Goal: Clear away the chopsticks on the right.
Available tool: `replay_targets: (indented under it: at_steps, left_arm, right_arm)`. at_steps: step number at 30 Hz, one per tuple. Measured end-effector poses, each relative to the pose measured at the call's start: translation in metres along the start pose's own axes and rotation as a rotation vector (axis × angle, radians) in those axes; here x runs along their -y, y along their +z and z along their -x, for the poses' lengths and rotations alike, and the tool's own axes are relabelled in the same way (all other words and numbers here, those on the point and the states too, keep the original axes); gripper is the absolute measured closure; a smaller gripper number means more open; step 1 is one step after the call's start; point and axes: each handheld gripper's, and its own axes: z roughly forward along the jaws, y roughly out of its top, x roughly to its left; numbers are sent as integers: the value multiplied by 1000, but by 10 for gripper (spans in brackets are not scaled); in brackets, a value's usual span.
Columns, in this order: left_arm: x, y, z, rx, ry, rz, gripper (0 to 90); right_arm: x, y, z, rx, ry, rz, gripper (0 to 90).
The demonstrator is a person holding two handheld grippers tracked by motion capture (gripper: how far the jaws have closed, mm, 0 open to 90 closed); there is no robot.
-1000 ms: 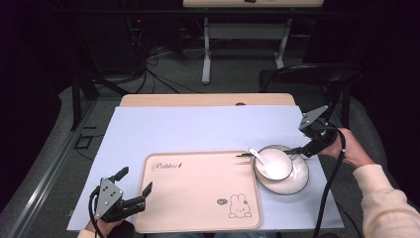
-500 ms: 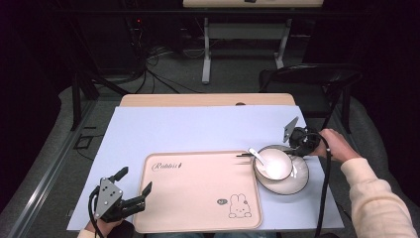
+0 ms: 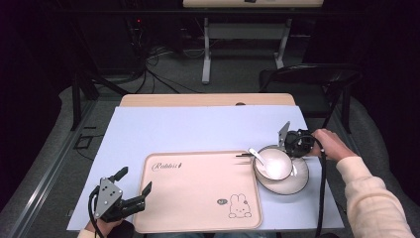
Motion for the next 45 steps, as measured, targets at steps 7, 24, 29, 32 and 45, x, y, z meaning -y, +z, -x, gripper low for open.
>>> replay_targets:
  at_steps: [7,24,29,32,45]
  left_arm:
    - [0,0,0,-2,-1,0,155]
    - [0,0,0,-5,-4,-1,155]
    - [0,0,0,-5,-4,-1,155]
    - [0,0,0,-5,-4,-1,155]
    - [0,0,0,-7,-5,-1,155]
  right_arm:
    - [0,5,2,-4,-9,-33,786]
    - [-2,13,2,-52,-26,-13,847]
    - [-2,7,1,-33,0,-4,847]
    - [-1,4,2,-26,14,3,847]
    - [-7,-21,9,31,115,7,849]
